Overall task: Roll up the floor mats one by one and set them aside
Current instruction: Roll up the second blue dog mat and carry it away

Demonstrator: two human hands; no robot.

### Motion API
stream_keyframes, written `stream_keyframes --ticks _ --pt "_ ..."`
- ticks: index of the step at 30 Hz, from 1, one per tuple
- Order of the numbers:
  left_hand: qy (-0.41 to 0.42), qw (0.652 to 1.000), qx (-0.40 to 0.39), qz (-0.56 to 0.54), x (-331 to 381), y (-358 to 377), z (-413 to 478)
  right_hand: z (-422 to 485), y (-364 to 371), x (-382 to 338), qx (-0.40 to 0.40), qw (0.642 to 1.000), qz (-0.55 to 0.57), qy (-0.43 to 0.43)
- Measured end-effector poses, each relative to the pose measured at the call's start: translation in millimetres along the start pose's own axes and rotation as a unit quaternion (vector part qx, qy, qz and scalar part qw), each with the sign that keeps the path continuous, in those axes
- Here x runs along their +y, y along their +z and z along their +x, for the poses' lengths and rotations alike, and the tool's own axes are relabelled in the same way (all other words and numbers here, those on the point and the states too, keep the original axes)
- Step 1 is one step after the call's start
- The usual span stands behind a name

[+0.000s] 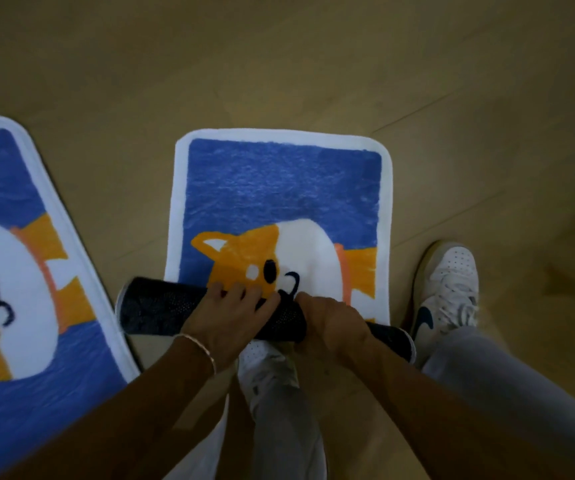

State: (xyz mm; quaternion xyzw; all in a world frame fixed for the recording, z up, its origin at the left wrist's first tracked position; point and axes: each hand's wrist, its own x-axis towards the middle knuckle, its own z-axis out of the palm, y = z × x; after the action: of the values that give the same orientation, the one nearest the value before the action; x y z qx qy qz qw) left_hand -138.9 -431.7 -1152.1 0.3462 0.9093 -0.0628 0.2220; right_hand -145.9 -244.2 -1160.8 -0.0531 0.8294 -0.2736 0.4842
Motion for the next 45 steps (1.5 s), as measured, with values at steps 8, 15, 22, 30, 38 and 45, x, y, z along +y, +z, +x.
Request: stream_keyframes --ticks 8,15,22,30,38,45 --pt "-0.076 0.974 -0.151 -0.148 -14.3 -19.1 21.0 -1.9 1.6 -8.6 0.099 0.958 -0.262 -0.054" --pt "-0.019 0.999 0.009 -0.030 -12.3 -2.5 10.6 15.3 -14.7 -9.9 -0.011 0.983 -0.184 0.013" --pt "0.000 0.994 -0.051 -0.094 -13.2 -14.8 26.3 -3.8 -8.9 2.8 0.049 0.972 -0.229 -0.026" --pt "-0.029 0.995 -0.064 -0.076 -13.4 -15.5 35.5 1.0 -16.9 2.1 0.054 0.977 -0.206 -0.011" --pt "-0.029 0.998 0.014 -0.048 -27.8 -18.3 46.3 10.2 -34.0 7.6 0.161 0.953 -0.257 -0.028" --pt "-0.119 0.984 0.134 0.023 -30.1 -42.7 68.5 24.0 -79.7 6.9 0.308 0.893 -0.322 -0.071"
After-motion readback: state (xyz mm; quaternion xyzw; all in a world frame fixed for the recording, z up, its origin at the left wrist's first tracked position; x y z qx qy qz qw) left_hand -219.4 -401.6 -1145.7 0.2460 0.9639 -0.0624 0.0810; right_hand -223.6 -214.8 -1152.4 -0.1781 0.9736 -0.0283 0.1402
